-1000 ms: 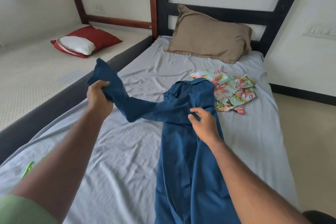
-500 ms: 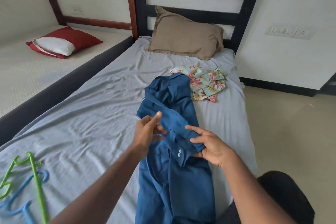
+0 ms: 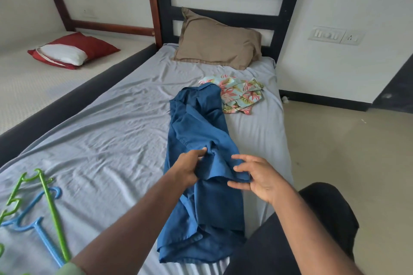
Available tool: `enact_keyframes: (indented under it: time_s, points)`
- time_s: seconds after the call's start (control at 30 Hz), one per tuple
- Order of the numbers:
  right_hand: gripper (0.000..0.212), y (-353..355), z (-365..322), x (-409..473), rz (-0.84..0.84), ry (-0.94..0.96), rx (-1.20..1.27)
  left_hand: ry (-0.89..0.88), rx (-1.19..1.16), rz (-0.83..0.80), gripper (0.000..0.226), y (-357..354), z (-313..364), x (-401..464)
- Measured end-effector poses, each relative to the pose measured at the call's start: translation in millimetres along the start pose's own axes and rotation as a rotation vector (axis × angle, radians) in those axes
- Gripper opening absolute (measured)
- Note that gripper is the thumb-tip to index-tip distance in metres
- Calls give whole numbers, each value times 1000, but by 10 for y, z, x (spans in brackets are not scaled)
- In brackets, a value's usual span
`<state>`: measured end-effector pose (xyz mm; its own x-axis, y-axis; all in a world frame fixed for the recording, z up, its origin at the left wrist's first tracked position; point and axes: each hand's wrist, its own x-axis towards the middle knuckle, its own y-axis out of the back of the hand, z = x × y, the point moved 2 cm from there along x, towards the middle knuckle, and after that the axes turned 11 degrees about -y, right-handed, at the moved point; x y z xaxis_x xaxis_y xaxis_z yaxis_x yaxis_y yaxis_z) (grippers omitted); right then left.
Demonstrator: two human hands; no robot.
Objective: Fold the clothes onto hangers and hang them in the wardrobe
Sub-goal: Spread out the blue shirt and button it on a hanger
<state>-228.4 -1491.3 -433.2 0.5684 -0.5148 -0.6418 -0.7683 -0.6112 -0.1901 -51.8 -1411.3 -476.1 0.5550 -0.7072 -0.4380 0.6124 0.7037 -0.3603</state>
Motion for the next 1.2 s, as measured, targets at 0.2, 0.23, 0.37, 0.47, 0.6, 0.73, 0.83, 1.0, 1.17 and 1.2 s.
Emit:
enact_keyframes:
  time_s: [0.2,0.23,0.37,0.47,0.6,0.73,0.83,1.0,1.17,1.2]
  points:
    - [9,-76,235,-31,149,-121,-504,-204,637,124,50,154,-67,-263]
    - [3,-89,264,-11,154,-110,-534,-211,712,120,55,197,-69,-329]
    - [16,-98,347,21,106,-102,-584,-223,769,89,39,353,-122,-523]
    - [17,-70,294,-61,70,-96,-522,-324,782,124,41,446,-72,-679]
    - [14,23,220,-156,44,-113,-612,-562,947,82,40,443,-12,-914]
    - [11,14,298,-54,180,-114,-933,-579,1063,-1,39,443,-115,-1001]
    - [16,-12,275,-2,205,-71,-997,-709,995,85,38,374,-77,-1000]
    - [24,-28,289,2,138,-105,-1130,-716,1145,-400,51,71,-243,-1091]
    - [13,44,244,43,295,21,-1076,-815,952,-370,17,244,-251,-1072]
    - [15,48,227,51,326,43,-1071,-844,920,-249,14,317,-217,-1037]
